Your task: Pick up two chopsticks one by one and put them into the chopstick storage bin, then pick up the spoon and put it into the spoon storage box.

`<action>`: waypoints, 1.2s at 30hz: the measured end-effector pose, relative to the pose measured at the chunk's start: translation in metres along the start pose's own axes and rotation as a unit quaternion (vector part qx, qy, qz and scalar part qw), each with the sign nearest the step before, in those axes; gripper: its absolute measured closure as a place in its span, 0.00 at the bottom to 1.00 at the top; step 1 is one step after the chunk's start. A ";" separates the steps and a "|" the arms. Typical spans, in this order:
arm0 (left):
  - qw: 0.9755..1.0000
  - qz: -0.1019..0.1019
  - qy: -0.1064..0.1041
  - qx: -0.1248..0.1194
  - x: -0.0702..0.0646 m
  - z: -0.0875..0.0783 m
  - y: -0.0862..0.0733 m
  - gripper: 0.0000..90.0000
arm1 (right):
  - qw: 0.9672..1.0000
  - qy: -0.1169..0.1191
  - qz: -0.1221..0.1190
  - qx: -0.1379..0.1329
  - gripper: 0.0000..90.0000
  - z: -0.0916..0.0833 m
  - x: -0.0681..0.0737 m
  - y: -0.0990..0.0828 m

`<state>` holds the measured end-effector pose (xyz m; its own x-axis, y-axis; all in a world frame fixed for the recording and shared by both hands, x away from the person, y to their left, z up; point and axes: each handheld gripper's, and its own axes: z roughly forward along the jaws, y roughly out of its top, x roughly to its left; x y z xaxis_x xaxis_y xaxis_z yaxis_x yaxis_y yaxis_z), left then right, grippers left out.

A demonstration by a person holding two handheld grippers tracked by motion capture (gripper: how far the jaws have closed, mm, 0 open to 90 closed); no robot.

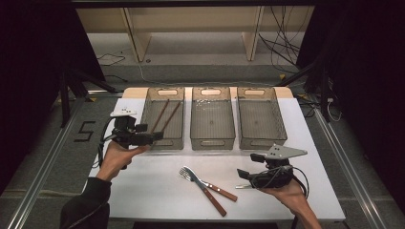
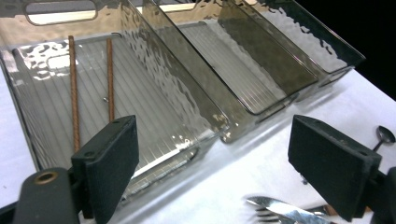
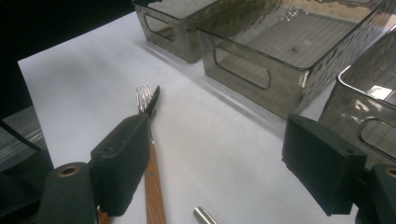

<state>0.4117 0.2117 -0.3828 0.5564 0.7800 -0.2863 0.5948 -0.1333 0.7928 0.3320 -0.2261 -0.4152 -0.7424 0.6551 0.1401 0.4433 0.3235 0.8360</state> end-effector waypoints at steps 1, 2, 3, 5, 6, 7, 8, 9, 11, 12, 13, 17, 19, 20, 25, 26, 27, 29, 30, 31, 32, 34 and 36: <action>1.000 0.001 -0.004 -0.002 -0.001 -0.001 -0.004 0.18 | 1.000 -0.001 0.001 0.000 0.27 0.000 -0.001 0.000; 1.000 0.001 -0.006 -0.004 -0.003 -0.001 -0.009 0.17 | 1.000 -0.001 0.000 0.001 0.27 0.000 -0.002 -0.001; 1.000 0.001 -0.011 -0.005 -0.005 -0.002 -0.013 0.17 | 1.000 -0.002 0.001 0.001 0.27 0.000 -0.002 -0.002; 1.000 0.005 -0.015 -0.005 -0.007 -0.002 -0.022 0.17 | 1.000 -0.003 0.000 0.003 0.27 0.000 -0.003 -0.003; 1.000 0.008 -0.016 -0.003 -0.008 -0.002 -0.026 0.17 | 1.000 -0.004 0.001 0.003 0.27 -0.001 -0.004 -0.004; 1.000 0.009 -0.017 -0.006 -0.010 -0.002 -0.029 0.17 | 1.000 -0.005 0.001 0.005 0.27 -0.002 -0.004 -0.005; 1.000 0.013 -0.017 -0.008 -0.011 -0.003 -0.033 0.17 | 1.000 -0.006 0.000 0.004 0.27 -0.002 -0.005 -0.006; 1.000 0.012 -0.020 -0.012 -0.013 -0.003 -0.036 0.17 | 1.000 -0.007 0.000 0.005 0.27 -0.003 -0.006 -0.006; 1.000 0.017 -0.020 -0.016 -0.015 -0.003 -0.044 0.17 | 1.000 -0.009 0.001 0.006 0.27 -0.004 -0.006 -0.007; 0.999 0.021 -0.021 -0.018 -0.016 -0.003 -0.048 0.17 | 1.000 -0.012 0.000 0.007 0.27 -0.005 -0.007 -0.008; 0.999 0.022 -0.021 -0.019 -0.017 -0.004 -0.052 0.17 | 1.000 -0.013 -0.001 0.008 0.27 -0.005 -0.007 -0.008; 0.999 0.031 -0.017 -0.025 -0.019 -0.005 -0.064 0.17 | 1.000 -0.016 -0.002 0.014 0.26 -0.004 -0.007 -0.009; 0.999 0.032 -0.017 -0.033 -0.020 -0.008 -0.069 0.17 | 1.000 -0.017 -0.002 0.019 0.26 -0.002 -0.007 -0.010; 0.999 0.029 -0.016 -0.037 -0.021 -0.009 -0.071 0.17 | 1.000 -0.017 -0.004 0.022 0.26 -0.001 -0.007 -0.010; 0.998 0.035 -0.013 -0.051 -0.024 -0.016 -0.079 0.17 | 0.999 -0.020 -0.011 0.034 0.26 0.002 -0.006 -0.009; 0.998 0.035 -0.013 -0.054 -0.024 -0.017 -0.080 0.17 | 0.999 -0.021 -0.012 0.038 0.26 0.002 -0.006 -0.009; 0.998 0.036 -0.013 -0.054 -0.025 -0.018 -0.081 0.17 | 0.999 -0.022 -0.015 0.043 0.26 0.002 -0.006 -0.009; 0.998 0.043 -0.009 -0.051 -0.027 -0.018 -0.083 0.17 | 0.998 -0.026 -0.024 0.053 0.26 0.003 -0.006 -0.008; 0.998 0.045 -0.007 -0.050 -0.028 -0.019 -0.084 0.17 | 0.997 -0.028 -0.028 0.059 0.25 0.003 -0.007 -0.007; 0.998 0.045 -0.007 -0.050 -0.028 -0.019 -0.084 0.17 | 0.997 -0.028 -0.032 0.065 0.26 0.002 -0.008 -0.006; 0.998 0.045 -0.008 -0.051 -0.029 -0.019 -0.085 0.17 | 0.996 -0.029 -0.039 0.071 0.26 0.002 -0.009 -0.005; 0.998 0.046 -0.007 -0.050 -0.029 -0.019 -0.087 0.17 | 0.994 -0.029 -0.054 0.091 0.26 0.002 -0.010 -0.002; 0.998 0.048 -0.006 -0.048 -0.030 -0.020 -0.089 0.17 | 0.990 -0.031 -0.075 0.114 0.27 0.002 -0.011 0.003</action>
<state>0.3312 0.2122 -0.4339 0.6149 0.7593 -0.2131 0.4810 -0.1469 0.8643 0.3428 -0.2314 -0.4152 -0.7793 0.6265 -0.0149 0.4375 0.5609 0.7028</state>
